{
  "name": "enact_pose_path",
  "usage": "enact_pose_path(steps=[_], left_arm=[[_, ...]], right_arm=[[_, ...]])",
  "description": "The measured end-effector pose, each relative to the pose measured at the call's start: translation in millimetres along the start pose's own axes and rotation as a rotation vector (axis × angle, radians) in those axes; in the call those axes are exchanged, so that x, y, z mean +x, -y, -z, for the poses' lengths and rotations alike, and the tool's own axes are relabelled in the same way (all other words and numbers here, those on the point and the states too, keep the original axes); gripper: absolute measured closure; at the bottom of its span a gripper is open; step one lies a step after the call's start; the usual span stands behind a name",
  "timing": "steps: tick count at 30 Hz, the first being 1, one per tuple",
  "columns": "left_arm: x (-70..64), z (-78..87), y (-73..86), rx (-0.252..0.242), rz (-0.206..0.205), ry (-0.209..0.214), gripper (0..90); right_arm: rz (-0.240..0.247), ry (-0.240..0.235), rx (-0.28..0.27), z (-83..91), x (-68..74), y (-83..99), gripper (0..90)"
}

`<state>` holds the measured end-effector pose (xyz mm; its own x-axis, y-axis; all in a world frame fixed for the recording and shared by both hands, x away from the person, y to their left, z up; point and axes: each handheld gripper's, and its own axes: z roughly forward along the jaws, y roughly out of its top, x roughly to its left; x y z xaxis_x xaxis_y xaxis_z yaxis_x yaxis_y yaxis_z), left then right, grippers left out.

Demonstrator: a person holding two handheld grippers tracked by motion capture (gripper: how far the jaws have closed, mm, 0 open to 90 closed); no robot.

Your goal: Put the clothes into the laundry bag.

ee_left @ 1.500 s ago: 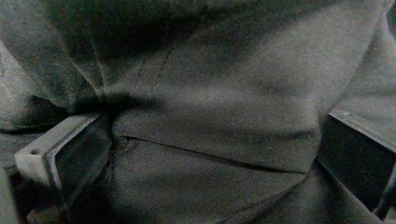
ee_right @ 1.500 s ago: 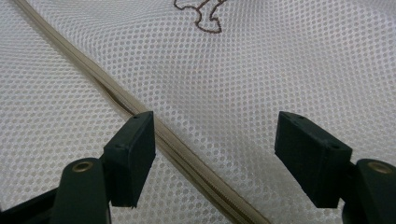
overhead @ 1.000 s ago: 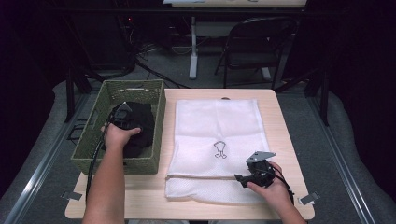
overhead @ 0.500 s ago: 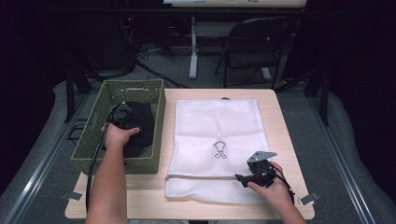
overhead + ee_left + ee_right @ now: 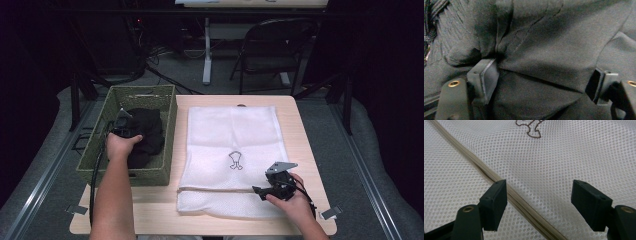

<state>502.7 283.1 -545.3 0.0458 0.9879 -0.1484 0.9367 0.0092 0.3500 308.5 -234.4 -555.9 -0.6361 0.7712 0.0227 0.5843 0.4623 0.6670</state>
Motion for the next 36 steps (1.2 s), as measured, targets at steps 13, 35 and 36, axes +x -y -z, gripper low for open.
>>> enact_pose_path(steps=[13,35,36], left_arm=[[-8.2,3.4,0.4,-0.009,-0.029,0.018,41.5],[-19.0,9.7,-1.7,0.003,-0.074,0.01,60.1],[-19.0,10.7,-1.9,0.006,-0.079,0.012,60.4]], right_arm=[[0.014,-0.004,0.012,-4.4,3.4,-2.2,28.8],[0.013,-0.004,0.009,-4.7,2.8,-2.9,28.9],[0.01,-0.002,0.009,-4.3,2.7,-2.9,28.9]])
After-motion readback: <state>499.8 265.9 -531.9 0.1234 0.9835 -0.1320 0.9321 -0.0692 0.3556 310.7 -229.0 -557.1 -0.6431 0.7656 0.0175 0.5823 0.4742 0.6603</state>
